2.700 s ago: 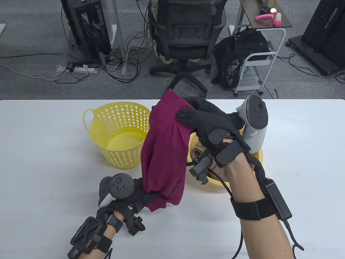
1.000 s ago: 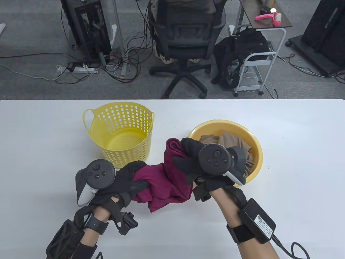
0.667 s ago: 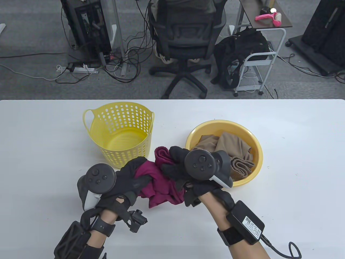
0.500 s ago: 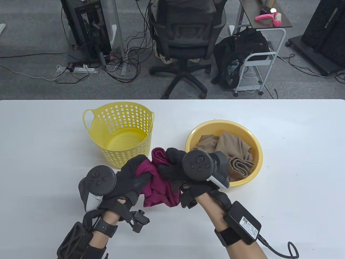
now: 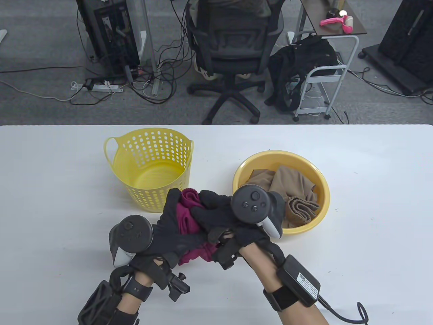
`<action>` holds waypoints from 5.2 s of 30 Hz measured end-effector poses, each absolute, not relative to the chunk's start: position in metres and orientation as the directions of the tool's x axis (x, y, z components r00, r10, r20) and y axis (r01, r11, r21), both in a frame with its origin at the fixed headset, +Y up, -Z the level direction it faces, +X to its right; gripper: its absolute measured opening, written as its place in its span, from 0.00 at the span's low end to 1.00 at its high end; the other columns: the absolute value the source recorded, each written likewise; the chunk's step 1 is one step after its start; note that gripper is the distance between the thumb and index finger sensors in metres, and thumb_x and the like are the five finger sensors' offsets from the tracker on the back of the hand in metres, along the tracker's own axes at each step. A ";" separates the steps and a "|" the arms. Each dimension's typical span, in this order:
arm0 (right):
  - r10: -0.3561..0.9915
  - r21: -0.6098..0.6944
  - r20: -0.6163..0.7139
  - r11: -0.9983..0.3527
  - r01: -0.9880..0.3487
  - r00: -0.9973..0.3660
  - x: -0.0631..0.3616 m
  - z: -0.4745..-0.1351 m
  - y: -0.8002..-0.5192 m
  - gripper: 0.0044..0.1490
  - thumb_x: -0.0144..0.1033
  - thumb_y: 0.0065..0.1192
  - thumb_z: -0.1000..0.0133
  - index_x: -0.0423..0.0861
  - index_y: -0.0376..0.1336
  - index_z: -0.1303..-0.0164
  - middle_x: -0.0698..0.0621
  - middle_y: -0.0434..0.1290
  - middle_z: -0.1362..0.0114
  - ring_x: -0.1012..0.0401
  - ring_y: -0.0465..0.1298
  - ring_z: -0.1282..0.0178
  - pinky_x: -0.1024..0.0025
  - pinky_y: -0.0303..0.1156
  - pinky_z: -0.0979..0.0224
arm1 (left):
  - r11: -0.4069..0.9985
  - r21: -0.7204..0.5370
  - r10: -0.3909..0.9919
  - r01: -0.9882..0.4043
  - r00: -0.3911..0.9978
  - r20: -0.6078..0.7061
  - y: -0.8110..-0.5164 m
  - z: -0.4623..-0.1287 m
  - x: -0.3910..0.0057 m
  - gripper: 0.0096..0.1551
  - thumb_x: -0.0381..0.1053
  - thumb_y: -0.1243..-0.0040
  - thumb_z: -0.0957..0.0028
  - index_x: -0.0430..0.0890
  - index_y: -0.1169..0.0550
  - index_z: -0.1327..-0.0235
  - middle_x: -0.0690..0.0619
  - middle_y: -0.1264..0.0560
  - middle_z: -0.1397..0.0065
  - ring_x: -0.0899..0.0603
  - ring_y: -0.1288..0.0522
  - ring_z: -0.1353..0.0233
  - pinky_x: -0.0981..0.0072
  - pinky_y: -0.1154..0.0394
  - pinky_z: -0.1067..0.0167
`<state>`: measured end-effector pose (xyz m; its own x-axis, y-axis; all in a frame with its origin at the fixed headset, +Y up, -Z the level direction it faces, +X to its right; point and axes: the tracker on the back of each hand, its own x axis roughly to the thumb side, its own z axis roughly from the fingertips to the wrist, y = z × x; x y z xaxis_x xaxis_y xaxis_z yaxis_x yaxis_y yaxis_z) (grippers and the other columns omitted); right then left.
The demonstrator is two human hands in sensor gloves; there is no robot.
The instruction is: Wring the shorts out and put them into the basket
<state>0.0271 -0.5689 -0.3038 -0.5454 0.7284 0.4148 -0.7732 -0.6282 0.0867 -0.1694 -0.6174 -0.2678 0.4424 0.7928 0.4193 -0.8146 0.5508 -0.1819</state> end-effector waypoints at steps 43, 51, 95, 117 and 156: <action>0.852 0.229 0.347 -0.482 -0.846 -0.392 0.052 -0.309 -0.590 0.31 0.52 0.70 0.44 0.41 0.73 0.40 0.37 0.78 0.36 0.38 0.79 0.38 0.42 0.73 0.36 | 0.574 -0.006 0.725 -0.819 0.506 0.467 -0.604 -0.269 -0.199 0.39 0.58 0.19 0.48 0.50 0.32 0.32 0.41 0.23 0.31 0.34 0.15 0.37 0.32 0.22 0.42; 0.909 0.340 0.252 -0.403 -0.849 -0.331 0.068 -0.326 -0.607 0.48 0.66 0.67 0.47 0.40 0.68 0.29 0.33 0.70 0.26 0.31 0.69 0.30 0.32 0.65 0.31 | 0.475 -0.049 0.774 -0.879 0.390 0.498 -0.595 -0.267 -0.213 0.39 0.59 0.19 0.49 0.51 0.32 0.32 0.42 0.23 0.30 0.35 0.15 0.36 0.33 0.22 0.41; 0.980 0.921 -0.188 0.199 -0.334 0.065 0.010 -0.311 -0.668 0.79 0.65 0.81 0.53 0.31 0.38 0.18 0.30 0.54 0.20 0.35 0.73 0.34 0.54 0.77 0.38 | 0.160 -0.505 0.795 -0.848 -0.193 0.575 -0.594 -0.284 -0.203 0.39 0.58 0.19 0.51 0.55 0.30 0.32 0.44 0.24 0.26 0.34 0.18 0.31 0.32 0.26 0.36; 0.952 0.769 0.220 -0.304 -0.563 -0.214 0.021 -0.306 -0.640 0.63 0.51 0.89 0.59 0.35 0.53 0.27 0.44 0.71 0.36 0.55 0.80 0.54 0.73 0.77 0.55 | 0.242 -0.317 0.830 -0.917 0.027 0.558 -0.607 -0.287 -0.209 0.37 0.60 0.21 0.48 0.58 0.32 0.32 0.48 0.27 0.24 0.33 0.22 0.27 0.33 0.29 0.32; 0.010 -0.350 0.635 -0.888 -0.299 -0.772 0.001 -0.258 -0.601 0.46 0.47 0.90 0.61 0.40 0.64 0.39 0.52 0.78 0.51 0.59 0.80 0.68 0.70 0.77 0.63 | 0.545 -0.028 0.803 -0.838 0.512 0.305 -0.625 -0.282 -0.204 0.37 0.67 0.38 0.36 0.43 0.34 0.31 0.36 0.21 0.39 0.34 0.13 0.49 0.41 0.20 0.51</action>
